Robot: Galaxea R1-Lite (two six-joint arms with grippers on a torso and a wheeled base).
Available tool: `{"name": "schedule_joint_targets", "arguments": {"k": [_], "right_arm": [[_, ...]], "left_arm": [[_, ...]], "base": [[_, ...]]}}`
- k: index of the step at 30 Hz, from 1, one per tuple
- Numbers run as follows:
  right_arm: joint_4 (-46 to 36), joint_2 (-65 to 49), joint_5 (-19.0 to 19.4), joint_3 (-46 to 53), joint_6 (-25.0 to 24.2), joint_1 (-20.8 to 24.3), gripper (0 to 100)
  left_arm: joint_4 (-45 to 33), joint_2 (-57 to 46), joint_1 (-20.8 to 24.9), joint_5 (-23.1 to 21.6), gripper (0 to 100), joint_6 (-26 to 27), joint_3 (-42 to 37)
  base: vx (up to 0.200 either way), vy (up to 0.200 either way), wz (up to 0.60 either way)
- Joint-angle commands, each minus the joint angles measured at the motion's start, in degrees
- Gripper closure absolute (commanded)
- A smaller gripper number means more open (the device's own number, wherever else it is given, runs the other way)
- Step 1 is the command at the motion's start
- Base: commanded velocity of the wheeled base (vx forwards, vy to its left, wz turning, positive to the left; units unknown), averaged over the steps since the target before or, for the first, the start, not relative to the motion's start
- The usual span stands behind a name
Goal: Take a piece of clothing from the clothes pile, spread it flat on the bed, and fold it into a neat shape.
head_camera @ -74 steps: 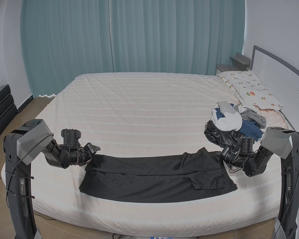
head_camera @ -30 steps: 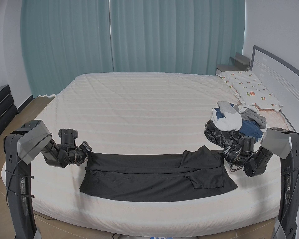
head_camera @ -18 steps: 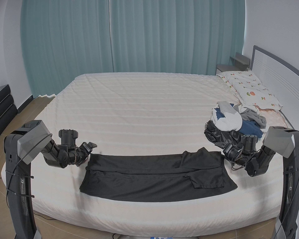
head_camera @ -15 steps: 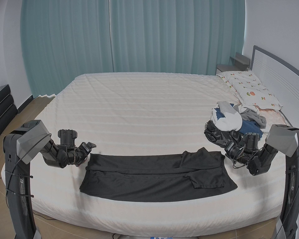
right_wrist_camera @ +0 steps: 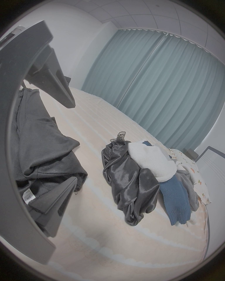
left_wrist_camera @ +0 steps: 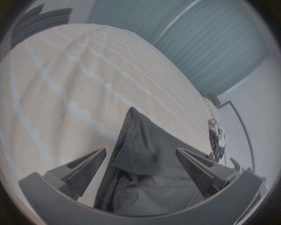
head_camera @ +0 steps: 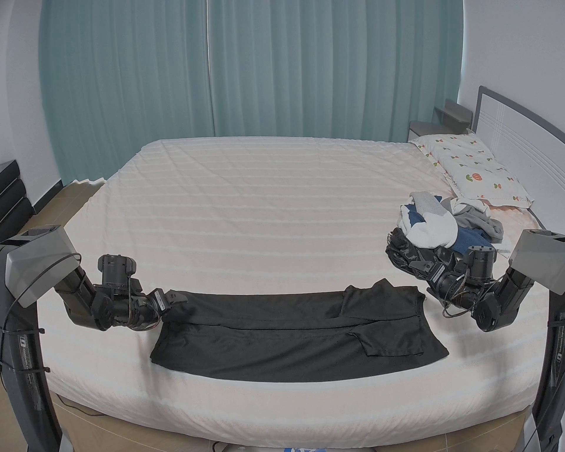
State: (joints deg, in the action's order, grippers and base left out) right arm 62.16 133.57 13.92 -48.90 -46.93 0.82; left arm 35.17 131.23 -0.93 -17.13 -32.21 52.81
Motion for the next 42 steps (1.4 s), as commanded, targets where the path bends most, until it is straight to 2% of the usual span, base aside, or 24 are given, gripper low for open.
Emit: {"name": "schedule_joint_targets", "arguments": {"k": [1, 8, 15, 16, 20, 25, 39, 40, 42], "right_arm": [[-0.02, 0.20, 0.05, 0.56, 0.09, 0.33, 0], [-0.02, 0.20, 0.23, 0.64, 0.09, 0.41, 0], [-0.02, 0.20, 0.40, 0.82, 0.09, 0.68, 0], [-0.02, 0.29, 0.40, 0.82, 0.09, 0.68, 0], [0.07, 0.37, 0.40, 0.82, 0.09, 0.68, 0], [0.07, 0.29, 0.49, 0.73, 0.09, 0.41, 0], [0.07, 0.37, 0.49, 0.73, 0.09, 0.68, 0], [0.07, 0.37, 0.49, 0.82, 0.09, 0.68, 0], [0.07, -0.15, 0.40, 1.00, 0.00, 0.85, 0]], "left_arm": [[0.16, -2.12, 0.31, -1.24, 0, 4.87, -4.73], [0.16, -1.33, 1.10, -1.15, 0, 7.42, -4.38], [0.16, 1.75, 1.28, -0.36, 0, 7.60, -1.39], [0.16, 2.01, 1.28, -0.19, 100, 7.60, -1.22], [0.16, 1.92, 1.19, 0.52, 100, 7.60, -1.57], [0.43, 0.52, 0.84, 4.03, 100, 7.69, -3.06], [0.43, 1.04, 0.49, 5.26, 100, 7.69, -2.89], [0.43, 1.04, 0.49, 5.17, 0, 7.51, -2.89], [0.43, 0.60, 0.49, 5.09, 0, 7.33, -3.06]], "base": [[0.000, 0.000, 0.00], [0.000, 0.000, 0.00], [0.000, 0.000, 0.00], [0.000, 0.000, 0.00], [0.000, 0.000, 0.00], [0.000, 0.000, 0.00], [0.000, 0.000, 0.00], [0.000, 0.000, 0.00], [0.000, 0.000, 0.00]]}}
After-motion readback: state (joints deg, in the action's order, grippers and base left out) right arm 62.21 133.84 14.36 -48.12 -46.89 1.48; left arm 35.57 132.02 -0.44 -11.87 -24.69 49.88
